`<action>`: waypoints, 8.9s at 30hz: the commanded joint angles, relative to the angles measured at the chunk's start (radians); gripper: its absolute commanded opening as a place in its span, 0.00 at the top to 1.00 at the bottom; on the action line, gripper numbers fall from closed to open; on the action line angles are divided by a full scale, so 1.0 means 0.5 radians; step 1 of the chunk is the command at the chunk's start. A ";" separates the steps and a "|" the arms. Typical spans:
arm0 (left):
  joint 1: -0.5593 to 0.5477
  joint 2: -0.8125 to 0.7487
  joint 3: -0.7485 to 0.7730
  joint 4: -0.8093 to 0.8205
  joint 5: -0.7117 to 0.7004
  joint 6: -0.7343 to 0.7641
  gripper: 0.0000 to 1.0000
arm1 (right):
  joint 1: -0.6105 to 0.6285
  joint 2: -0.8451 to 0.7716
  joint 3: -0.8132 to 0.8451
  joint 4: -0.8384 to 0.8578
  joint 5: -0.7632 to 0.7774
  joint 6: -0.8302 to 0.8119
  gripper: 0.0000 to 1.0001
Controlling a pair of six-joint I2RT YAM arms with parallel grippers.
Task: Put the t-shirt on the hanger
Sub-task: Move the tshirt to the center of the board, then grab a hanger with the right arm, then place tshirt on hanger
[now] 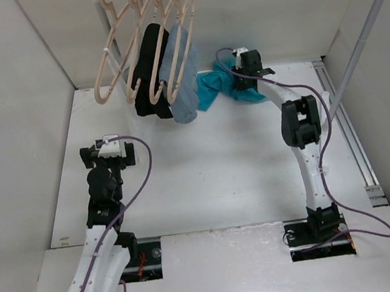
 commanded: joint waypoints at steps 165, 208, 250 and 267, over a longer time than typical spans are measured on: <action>-1.066 1.171 0.723 -0.113 1.893 1.649 1.00 | 0.632 -2.985 -2.742 -0.078 -1.616 0.133 1.00; -0.992 1.186 0.997 -0.237 1.956 0.800 0.12 | 0.845 -2.877 -2.514 0.036 -0.413 -0.414 1.00; -0.762 2.042 1.870 -2.106 2.176 2.231 0.32 | 0.077 -2.976 -2.545 -0.323 -0.880 -0.358 1.00; -1.041 2.671 2.297 -0.880 0.877 0.131 0.64 | -0.012 -3.059 -2.615 -0.283 -0.714 -0.205 1.00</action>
